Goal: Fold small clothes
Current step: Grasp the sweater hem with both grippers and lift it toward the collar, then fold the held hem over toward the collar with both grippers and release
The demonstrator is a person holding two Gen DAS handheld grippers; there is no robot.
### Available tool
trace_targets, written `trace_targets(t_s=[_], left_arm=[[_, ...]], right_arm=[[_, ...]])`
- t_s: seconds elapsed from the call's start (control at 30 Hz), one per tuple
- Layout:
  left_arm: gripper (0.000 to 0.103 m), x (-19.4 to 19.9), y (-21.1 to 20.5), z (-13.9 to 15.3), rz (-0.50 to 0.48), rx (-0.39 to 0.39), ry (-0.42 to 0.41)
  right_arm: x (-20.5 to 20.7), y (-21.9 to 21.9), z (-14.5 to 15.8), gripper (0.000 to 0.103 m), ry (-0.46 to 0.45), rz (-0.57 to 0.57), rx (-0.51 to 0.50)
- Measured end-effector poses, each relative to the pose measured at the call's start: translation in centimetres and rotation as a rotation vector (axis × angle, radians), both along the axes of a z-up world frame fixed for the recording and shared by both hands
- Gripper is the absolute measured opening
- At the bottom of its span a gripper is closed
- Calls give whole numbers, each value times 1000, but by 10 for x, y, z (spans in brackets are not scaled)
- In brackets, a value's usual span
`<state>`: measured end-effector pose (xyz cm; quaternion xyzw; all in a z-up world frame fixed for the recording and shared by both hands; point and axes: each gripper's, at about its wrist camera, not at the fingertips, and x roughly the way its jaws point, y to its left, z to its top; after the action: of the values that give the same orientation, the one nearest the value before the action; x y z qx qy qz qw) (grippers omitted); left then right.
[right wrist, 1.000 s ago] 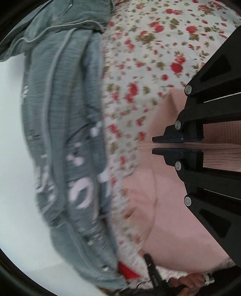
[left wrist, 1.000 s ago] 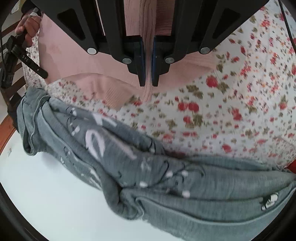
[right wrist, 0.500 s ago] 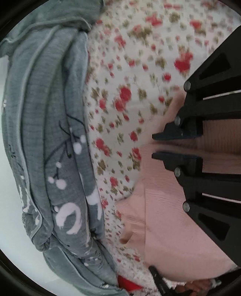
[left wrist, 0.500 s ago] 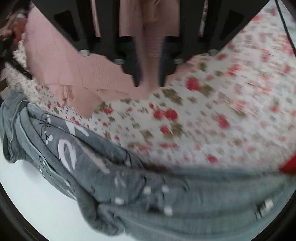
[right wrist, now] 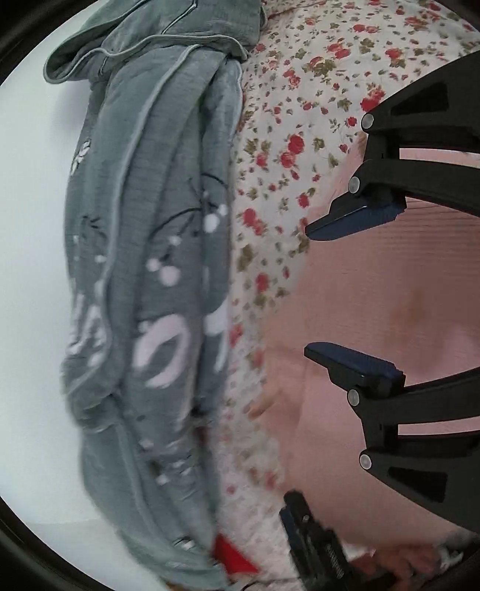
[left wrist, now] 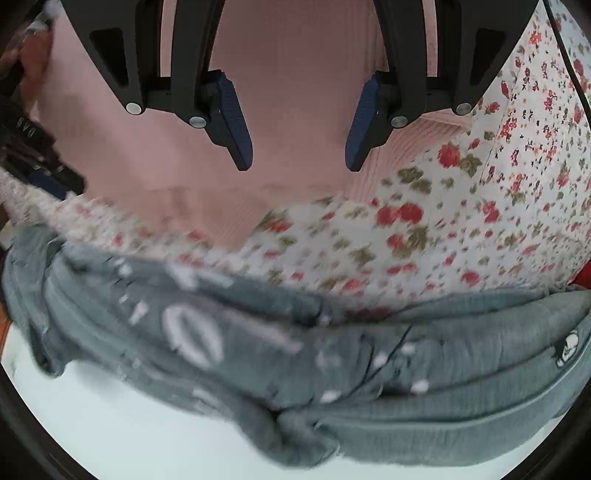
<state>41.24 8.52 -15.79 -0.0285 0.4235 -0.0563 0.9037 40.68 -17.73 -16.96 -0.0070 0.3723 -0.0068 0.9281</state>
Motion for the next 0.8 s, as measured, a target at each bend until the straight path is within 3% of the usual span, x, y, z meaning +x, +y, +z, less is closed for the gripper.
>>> trace_targets(t_s=[0.07, 0.13, 0.23, 0.4, 0.6, 0.8], left_arm=[[50, 0, 9, -11, 0, -21, -7], [50, -3, 14, -15, -1, -60, -23], [51, -2, 14, -20, -4, -70, -21], [51, 0, 16, -23, -5, -89, -16], [51, -1, 17, -24, -5, -96, -15], [51, 1, 16, -24, -6, -105, -13]], right_arm=[[9, -10, -16, 51, 54, -19, 25], [20, -31, -29, 45, 129, -70, 127], [17, -42, -30, 39, 103, -94, 193], [19, -30, -33, 39, 100, -92, 124], [20, -34, -34, 42, 99, -86, 153], [24, -27, -36, 51, 107, -64, 130]])
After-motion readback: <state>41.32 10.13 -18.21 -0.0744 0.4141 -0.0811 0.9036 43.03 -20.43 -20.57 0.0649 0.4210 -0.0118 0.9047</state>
